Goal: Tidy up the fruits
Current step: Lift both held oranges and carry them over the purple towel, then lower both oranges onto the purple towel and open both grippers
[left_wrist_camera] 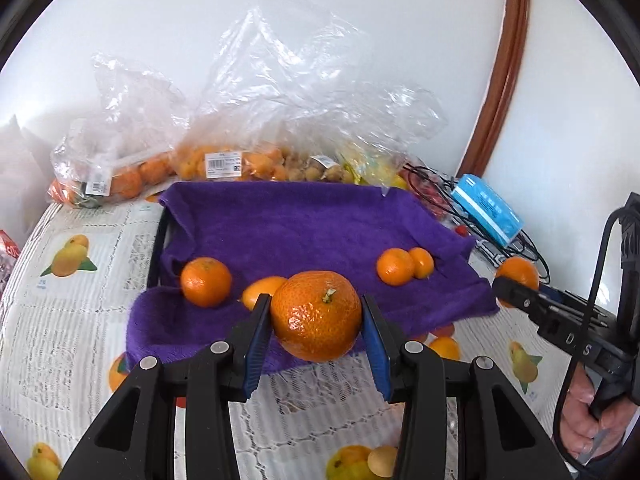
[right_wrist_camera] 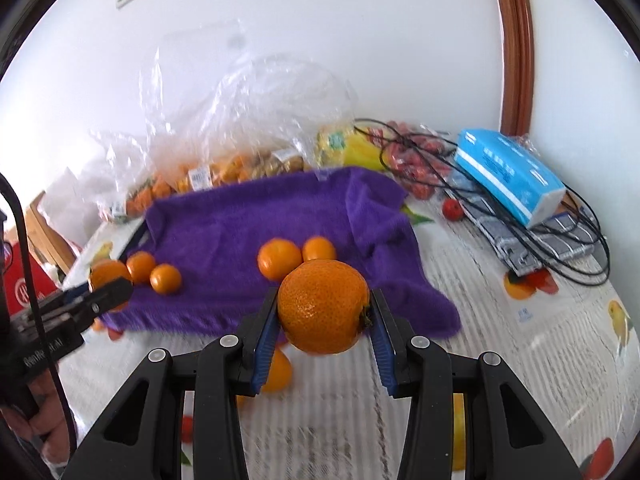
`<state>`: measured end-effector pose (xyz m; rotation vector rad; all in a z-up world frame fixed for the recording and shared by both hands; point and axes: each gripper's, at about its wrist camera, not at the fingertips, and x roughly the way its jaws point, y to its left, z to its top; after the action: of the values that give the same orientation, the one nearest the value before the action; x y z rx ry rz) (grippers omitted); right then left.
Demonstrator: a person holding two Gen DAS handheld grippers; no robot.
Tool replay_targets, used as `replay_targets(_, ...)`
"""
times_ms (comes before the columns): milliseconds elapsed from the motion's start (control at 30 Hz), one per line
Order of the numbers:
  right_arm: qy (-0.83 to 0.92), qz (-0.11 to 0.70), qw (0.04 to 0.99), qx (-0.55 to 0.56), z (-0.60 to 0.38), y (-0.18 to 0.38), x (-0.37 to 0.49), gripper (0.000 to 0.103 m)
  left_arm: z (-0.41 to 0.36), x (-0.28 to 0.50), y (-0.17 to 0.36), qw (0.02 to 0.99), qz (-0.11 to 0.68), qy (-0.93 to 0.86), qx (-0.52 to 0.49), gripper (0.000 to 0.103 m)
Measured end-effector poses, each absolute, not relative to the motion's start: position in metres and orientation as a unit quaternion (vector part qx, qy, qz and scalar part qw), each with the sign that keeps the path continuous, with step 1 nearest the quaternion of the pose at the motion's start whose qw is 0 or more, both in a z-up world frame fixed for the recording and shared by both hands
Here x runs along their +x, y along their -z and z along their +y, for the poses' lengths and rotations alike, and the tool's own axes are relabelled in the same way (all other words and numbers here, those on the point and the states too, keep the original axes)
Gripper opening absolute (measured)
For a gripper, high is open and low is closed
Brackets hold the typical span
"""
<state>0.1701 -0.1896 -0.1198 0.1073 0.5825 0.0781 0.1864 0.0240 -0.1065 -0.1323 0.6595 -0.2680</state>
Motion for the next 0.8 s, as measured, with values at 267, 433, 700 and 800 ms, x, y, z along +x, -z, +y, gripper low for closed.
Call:
replay_targets(267,-0.050,0.260,0.964,0.035,-0.178,0.093,0.200,0.042,0.040,0.207,0.085,0.943,0.310,0.101,-0.075,0.041)
replay_targets(433,-0.062,0.245,0.967,0.027,-0.170,0.079,0.221,0.042,0.046,0.225,0.069,0.949,0.296,0.075,-0.075,0.041)
replay_targets(700,-0.080,0.239,0.967,0.032,-0.165,0.084,0.244,0.042,0.064,0.248,0.085,0.946,0.303,0.018,-0.112,0.041)
replay_targets(800,-0.085,0.259,0.962,0.034,-0.168,0.099,0.250,0.042,0.072,0.251,0.098,0.941,0.314,0.010,-0.124,0.041)
